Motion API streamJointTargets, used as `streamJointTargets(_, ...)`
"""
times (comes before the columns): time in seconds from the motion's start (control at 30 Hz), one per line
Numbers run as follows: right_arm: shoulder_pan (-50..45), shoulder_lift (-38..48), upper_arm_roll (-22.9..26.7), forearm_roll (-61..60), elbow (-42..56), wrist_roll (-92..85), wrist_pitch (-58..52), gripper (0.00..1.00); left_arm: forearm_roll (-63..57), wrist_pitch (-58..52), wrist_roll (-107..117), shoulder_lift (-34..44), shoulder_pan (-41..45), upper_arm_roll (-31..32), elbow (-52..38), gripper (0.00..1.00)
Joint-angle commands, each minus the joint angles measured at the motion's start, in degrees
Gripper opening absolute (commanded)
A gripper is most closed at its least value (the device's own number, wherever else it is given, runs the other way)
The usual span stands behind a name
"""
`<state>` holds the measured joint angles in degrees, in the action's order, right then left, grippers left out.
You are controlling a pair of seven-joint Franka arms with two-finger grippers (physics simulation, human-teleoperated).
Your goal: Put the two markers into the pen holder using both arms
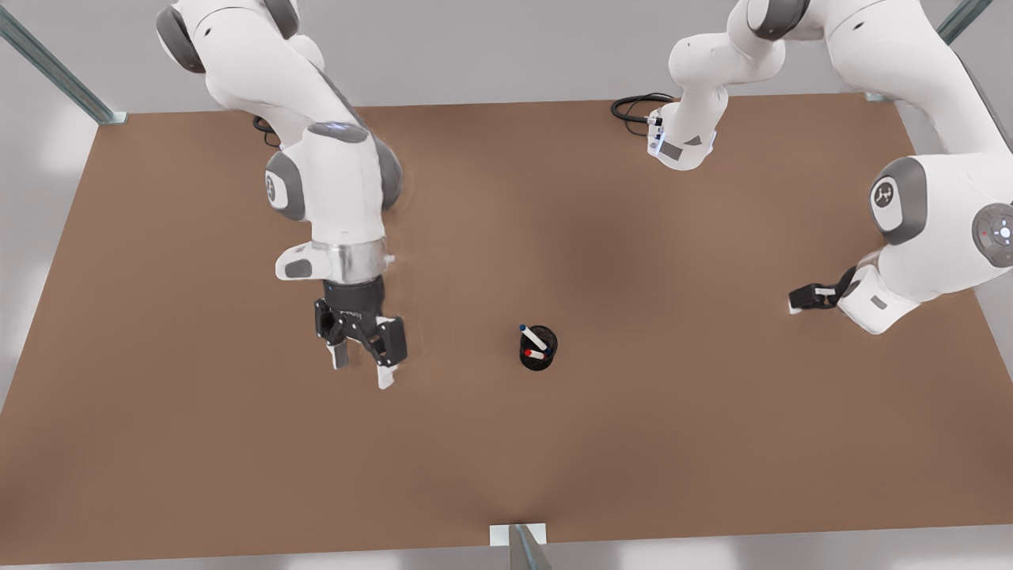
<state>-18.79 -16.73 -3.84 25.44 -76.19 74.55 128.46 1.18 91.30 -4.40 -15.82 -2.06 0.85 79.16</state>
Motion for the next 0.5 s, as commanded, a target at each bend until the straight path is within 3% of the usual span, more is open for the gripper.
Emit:
streamJointTargets(0.0,9.63,5.39,0.41,-25.35,-0.09,-58.2,-34.04,1.0,-0.03,-1.13,-6.41,2.19,0.13,0.03,-0.33,1.0)
streamJointTargets(0.03,14.2,6.62,0.41,-25.44,-1.58,-59.16,-39.86,1.0,-0.03,-1.13,-6.41,2.11,0.04,0.03,-0.33,1.0)
streamJointTargets(0.1,15.1,9.61,0.76,-25.0,-9.15,-65.49,-35.39,1.0,-0.03,-1.13,-6.41,1.49,0.04,-0.06,-0.33,1.0)
streamJointTargets(0.17,13.27,9.88,9.37,-28.87,-9.15,-80.17,-37.76,1.0,-0.12,-1.13,-6.33,1.41,0.04,-0.06,-0.33,1.0)
streamJointTargets(0.2,12.29,7.6,9.29,-27.38,-8.54,-80.26,-38.11,1.0,-0.12,-1.04,-6.33,1.23,0.04,-0.06,-0.33,1.0)
streamJointTargets(0.23,12.73,1.81,8.94,-27.37,0.66,-80.17,-42.66,1.0,-0.21,-1.13,-6.24,1.23,0.13,-0.06,-0.33,1.0)
streamJointTargets(0.27,12.9,0.47,8.68,-27.29,3.16,-80.09,-44.35,1.0,-0.21,-1.13,-6.24,1.23,0.13,-0.06,-0.33,1.0)
streamJointTargets(0.47,11.76,1.09,7.89,-25.88,2.72,-79.38,-42.77,1.0,-0.39,-1.04,-4.4,0.88,1.27,-0.06,-0.33,1.0)
